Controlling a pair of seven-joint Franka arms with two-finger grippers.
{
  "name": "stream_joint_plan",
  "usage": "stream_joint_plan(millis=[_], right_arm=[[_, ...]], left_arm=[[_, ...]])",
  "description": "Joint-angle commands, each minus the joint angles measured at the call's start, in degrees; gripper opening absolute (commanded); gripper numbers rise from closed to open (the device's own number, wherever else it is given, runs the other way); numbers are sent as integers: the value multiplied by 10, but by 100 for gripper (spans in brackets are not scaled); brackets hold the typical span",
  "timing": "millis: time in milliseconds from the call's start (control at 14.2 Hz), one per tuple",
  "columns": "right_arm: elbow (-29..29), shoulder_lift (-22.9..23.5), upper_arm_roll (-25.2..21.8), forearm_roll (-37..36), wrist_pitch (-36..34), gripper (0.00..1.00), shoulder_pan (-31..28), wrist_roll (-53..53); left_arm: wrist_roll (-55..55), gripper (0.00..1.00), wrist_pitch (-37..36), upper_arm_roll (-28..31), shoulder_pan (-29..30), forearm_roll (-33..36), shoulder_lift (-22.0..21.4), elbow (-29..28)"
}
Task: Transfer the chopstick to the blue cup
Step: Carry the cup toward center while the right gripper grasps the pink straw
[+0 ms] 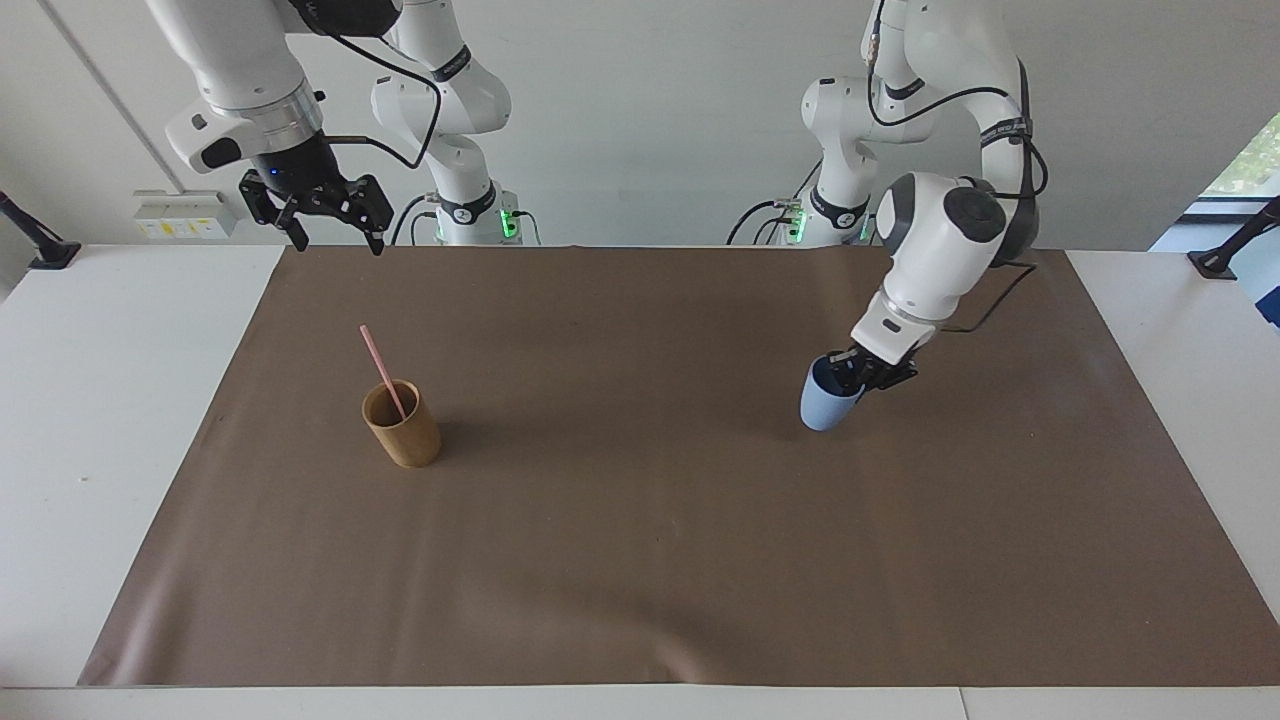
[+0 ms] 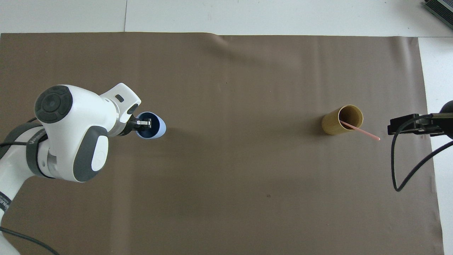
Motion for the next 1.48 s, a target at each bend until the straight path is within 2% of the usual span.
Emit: stream_joint_plan(millis=[0, 211, 352, 492, 703, 914, 1055, 1125, 1195, 1266, 1406], right_arm=[[-47, 13, 2, 3, 53, 100, -12, -78], [-55, 45, 2, 2, 58, 100, -20, -159], [-85, 46, 1, 2, 74, 100, -33, -238], [-115, 48, 2, 2, 103, 100, -49, -264], [-131, 53, 2, 3, 120, 100, -43, -255], [-134, 56, 3, 3, 120, 100, -39, -235], [-144, 56, 3, 10, 124, 100, -39, -236], [-145, 56, 3, 10, 124, 95, -39, -236], [-145, 55, 3, 10, 124, 88, -38, -236], [-145, 55, 3, 10, 123, 76, -38, -235], [-145, 55, 3, 10, 123, 52, -38, -233]], left_arm=[[-100, 0, -3, 12, -81, -4, -7, -6], [-206, 0, 3, 11, -154, -1, 3, -3], [-253, 0, 3, 11, -192, -1, 10, 8], [-303, 0, 4, 11, -220, -1, 29, 26], [-312, 0, 3, 10, -234, 0, 55, 52], [-313, 0, 3, 10, -238, 0, 64, 56], [-312, 7, 5, 9, -238, 1, 77, 58], [-312, 9, 5, 9, -239, 0, 79, 58], [-311, 15, 4, 9, -239, 0, 79, 58], [-310, 21, 4, 9, -238, 0, 79, 59], [-306, 51, 2, 9, -238, 1, 79, 59]])
